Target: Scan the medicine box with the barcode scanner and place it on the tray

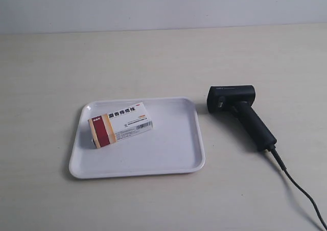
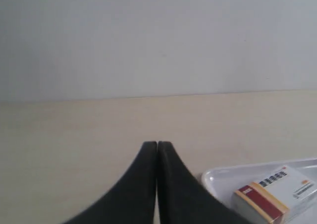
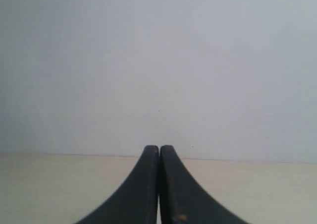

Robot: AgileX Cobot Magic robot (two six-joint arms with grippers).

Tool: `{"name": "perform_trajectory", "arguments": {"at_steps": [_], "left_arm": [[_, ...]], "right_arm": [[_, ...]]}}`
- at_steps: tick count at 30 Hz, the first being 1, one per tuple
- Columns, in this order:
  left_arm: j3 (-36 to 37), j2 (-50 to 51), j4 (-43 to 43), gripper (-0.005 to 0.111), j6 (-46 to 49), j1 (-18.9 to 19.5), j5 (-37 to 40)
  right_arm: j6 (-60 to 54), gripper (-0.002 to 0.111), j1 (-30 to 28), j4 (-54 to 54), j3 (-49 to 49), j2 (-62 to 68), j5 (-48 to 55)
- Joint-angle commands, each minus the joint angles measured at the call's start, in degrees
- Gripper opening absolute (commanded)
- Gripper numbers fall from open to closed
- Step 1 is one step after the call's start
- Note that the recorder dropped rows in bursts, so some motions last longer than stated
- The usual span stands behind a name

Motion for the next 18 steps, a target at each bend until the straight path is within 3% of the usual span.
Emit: {"name": "perform_trajectory", "arguments": {"at_steps": [1,6,18], "left_arm": [[0.7,-2.7,-25.8,0.003,27.1,7.8,2.1],[0.7,-2.7,-30.1,0.003,29.8,13.6,3.8],[0.7,-2.7,-32.3,0.003,34.0,14.1,6.4]], "right_arm": [[0.2,0.0,0.1,0.0,0.4,-0.5,0.2],[0.2,0.0,0.1,-0.1,0.4,-0.5,0.0],[0.2,0.0,0.1,-0.1,0.4,-0.5,-0.1]]}}
